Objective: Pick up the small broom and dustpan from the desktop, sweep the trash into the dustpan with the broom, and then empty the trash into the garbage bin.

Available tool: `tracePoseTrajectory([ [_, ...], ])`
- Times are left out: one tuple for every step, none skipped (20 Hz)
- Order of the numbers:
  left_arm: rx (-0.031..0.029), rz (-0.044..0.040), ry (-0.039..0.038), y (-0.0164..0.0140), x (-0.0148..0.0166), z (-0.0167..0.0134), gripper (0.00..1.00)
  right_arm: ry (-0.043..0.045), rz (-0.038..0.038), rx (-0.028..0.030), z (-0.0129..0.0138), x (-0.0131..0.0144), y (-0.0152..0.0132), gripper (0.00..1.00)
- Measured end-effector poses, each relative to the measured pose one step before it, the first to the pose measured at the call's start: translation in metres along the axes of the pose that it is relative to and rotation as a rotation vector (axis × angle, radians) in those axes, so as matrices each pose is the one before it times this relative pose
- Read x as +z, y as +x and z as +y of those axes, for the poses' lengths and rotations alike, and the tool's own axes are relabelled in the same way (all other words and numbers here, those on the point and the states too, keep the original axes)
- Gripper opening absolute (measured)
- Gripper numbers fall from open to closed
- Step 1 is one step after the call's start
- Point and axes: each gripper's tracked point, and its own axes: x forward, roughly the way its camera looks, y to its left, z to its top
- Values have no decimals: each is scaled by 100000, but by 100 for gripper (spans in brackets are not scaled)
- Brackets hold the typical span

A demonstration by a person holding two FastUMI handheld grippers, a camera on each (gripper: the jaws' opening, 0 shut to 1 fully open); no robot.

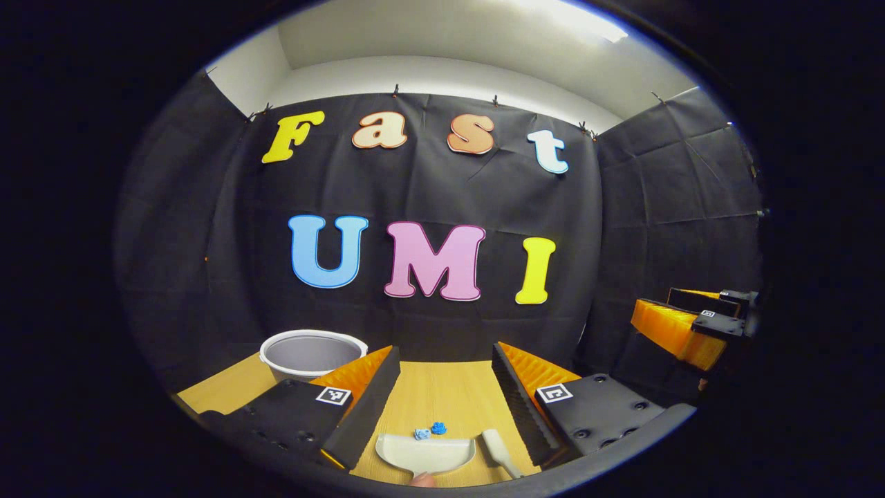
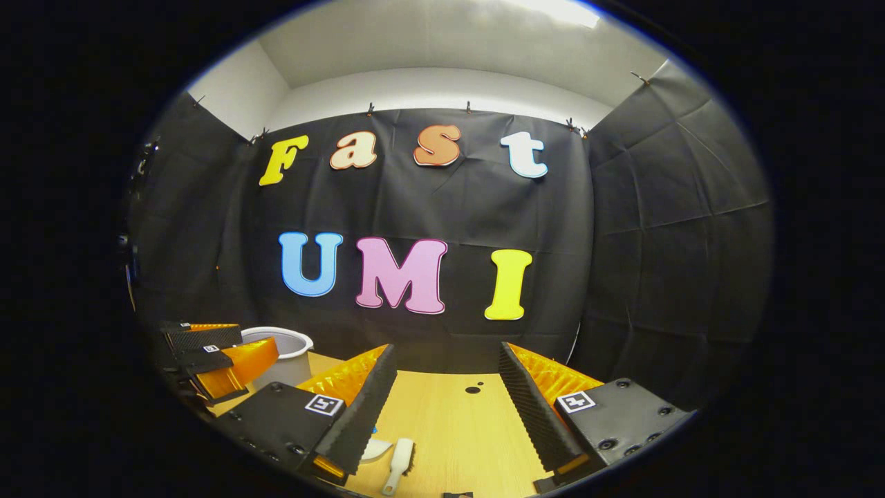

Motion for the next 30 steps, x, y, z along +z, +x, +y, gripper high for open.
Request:
tracePoseTrajectory([
  [-311, 552, -13, 76, -50, -9, 80, -126, 156, 65, 230, 59, -18, 89],
  [-466, 380, 160, 120, -112, -18, 80, 215, -347, 168, 179, 151, -16, 89],
  [-632, 386, 146, 60, -103, -89, 81, -139, 136, 15, 114, -61, -32, 89],
  [-627, 408, -24, -1, -77, -45, 81, -357, 458, -34, 116, -120, 75, 89],
  [-715, 296, -247, 62, -153, -74, 80, -406, 682, -62, 56, -253, 41, 89],
  [-468, 77, -221, -53, 49, -70, 80, -35, 247, 79, 72, -37, -16, 89],
  [-450, 22, -89, -82, 104, -98, 80, 142, 307, 10, 169, -113, 19, 89],
  [-42, -242, -115, -110, -149, 111, 81, 173, 294, -63, 39, 15, 57, 96],
  [-159, -286, 56, -83, 236, 87, 80, 230, 611, -213, -10, -91, 148, 89],
  [-162, -241, 283, -101, 62, 15, 80, 173, 497, -413, -29, -108, 19, 89],
  [-24, 107, 493, 57, -130, 63, 80, 172, 369, -235, 17, -143, 22, 89],
  [286, 314, 793, -2, -14, 199, 80, 193, 171, -203, 1, -67, 0, 89],
  [110, 239, 553, -111, -55, 142, 80, 174, 188, -62, 86, -87, -20, 89],
  [-451, 330, 327, 94, -101, -30, 80, 175, 154, 173, 73, -110, 31, 89],
  [-451, 557, 259, 82, -8, 32, 80, 211, 454, 430, 193, -187, 11, 89],
  [245, 613, 614, 150, -111, 289, 80, 523, 724, 1016, 402, -241, 47, 89],
  [498, 197, 643, -58, -11, 301, 80, 397, 573, 991, 336, -223, 84, 89],
  [613, 521, 550, 91, -198, 322, 80, 98, 655, 440, 210, -232, 86, 91],
  [724, 910, 105, 104, -284, 258, 80, -45, 368, 439, 138, -104, 61, 91],
  [468, 1022, -399, 96, -235, 168, 80, -100, 476, 516, 235, -99, 127, 92],
  [-200, 1677, -139, 128, -281, 125, 80, -188, 813, 796, 277, -196, 357, 92],
  [-526, 2131, 1162, -86, -534, 111, 80, -557, 1881, 1166, 279, -260, 334, 97],
  [5, 1750, 1451, -221, -467, 453, 80, -713, 2559, 907, 94, -457, 207, 97],
  [330, 1825, 1390, -182, -612, 534, 80, 46, 1348, 684, 3, -7, 215, 97],
  [667, 1636, 956, -262, -599, 665, 80, 97, -125, 280, -145, 561, 179, 97],
  [0, 1428, 427, -148, -465, 384, 79, 471, 176, -280, -139, 251, 223, 97],
  [-315, 1813, 49, -63, -496, 58, 79, 846, 577, -256, -118, -171, 373, 97],
  [-386, 1723, -558, 29, -647, 92, 80, 980, 1532, -254, 26, -427, 330, 97],
  [-699, 1792, -1013, 140, -430, -122, 80, 1348, 2112, 106, 194, -602, 423, 97],
  [-661, 1547, -845, 228, -387, -201, 81, 1072, 2552, -1076, -13, -762, 296, 97],
])
